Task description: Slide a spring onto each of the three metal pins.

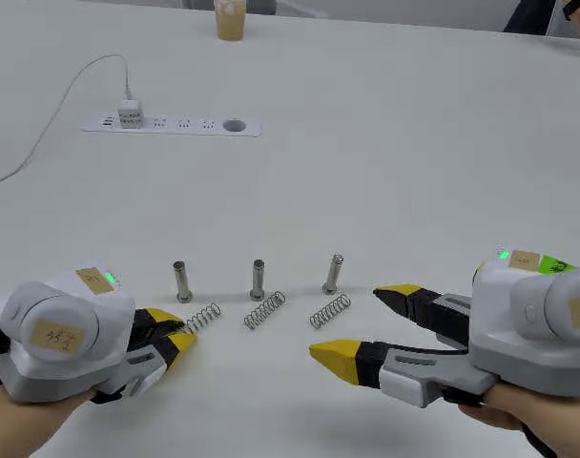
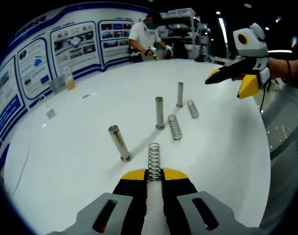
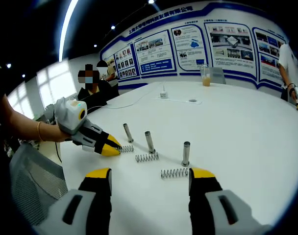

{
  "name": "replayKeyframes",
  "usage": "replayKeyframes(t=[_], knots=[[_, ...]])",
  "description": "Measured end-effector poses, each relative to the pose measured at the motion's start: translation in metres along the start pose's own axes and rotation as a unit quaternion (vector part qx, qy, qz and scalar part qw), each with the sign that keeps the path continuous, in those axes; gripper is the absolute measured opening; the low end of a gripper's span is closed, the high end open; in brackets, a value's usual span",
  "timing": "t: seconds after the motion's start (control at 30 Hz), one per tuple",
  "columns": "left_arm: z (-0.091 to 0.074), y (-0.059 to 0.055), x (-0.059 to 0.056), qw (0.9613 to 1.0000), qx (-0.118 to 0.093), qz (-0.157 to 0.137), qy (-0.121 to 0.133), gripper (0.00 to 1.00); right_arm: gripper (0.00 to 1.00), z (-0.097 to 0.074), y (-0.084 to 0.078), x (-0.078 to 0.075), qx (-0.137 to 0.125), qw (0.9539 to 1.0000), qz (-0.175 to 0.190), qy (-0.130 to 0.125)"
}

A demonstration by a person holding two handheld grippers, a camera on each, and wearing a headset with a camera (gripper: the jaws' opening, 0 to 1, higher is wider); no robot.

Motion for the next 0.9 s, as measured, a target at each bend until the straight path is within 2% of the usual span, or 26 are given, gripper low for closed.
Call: replayKeyframes(t=[0.23, 0.53, 0.67, 0.73, 0.8, 0.9], knots=[[-0.009, 0.002, -0.006, 0.9999, -0.01, -0.003, 0.001, 0.1, 0.64, 0.001, 0.003, 0.004, -0.001, 1.0, 0.004, 0.006], [-0.024, 0.018, -0.016, 0.9992, -0.04, 0.008, -0.002, 0.1, 0.62, 0.003, 0.013, 0.011, -0.025, 0.9986, 0.044, 0.019], [-0.032, 0.029, -0.017, 0.9973, -0.07, -0.021, -0.003, 0.1, 0.61, 0.004, 0.019, 0.018, -0.033, 0.9975, 0.054, 0.031], [-0.035, 0.032, -0.017, 0.9969, -0.073, -0.029, -0.003, 0.1, 0.6, 0.005, 0.023, 0.02, -0.04, 0.9964, 0.064, 0.037], [-0.038, 0.038, -0.017, 0.9953, -0.088, -0.042, -0.002, 0.1, 0.59, 0.007, 0.029, 0.025, -0.055, 0.9934, 0.09, 0.046], [-0.045, 0.048, -0.02, 0.9934, -0.106, -0.045, -0.001, 0.1, 0.56, 0.009, 0.037, 0.031, -0.075, 0.988, 0.121, 0.06]])
Point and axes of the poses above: the centre of the closed fingertips' face, and the gripper's own axes: z roughly forward along the fingers, x roughly to its left, y roughly out of its top, the point moved 3 cm from there along -z, roughly backward along the fingers, and after that the axes turned 2 degrees about -x, right-handed, at the moved point
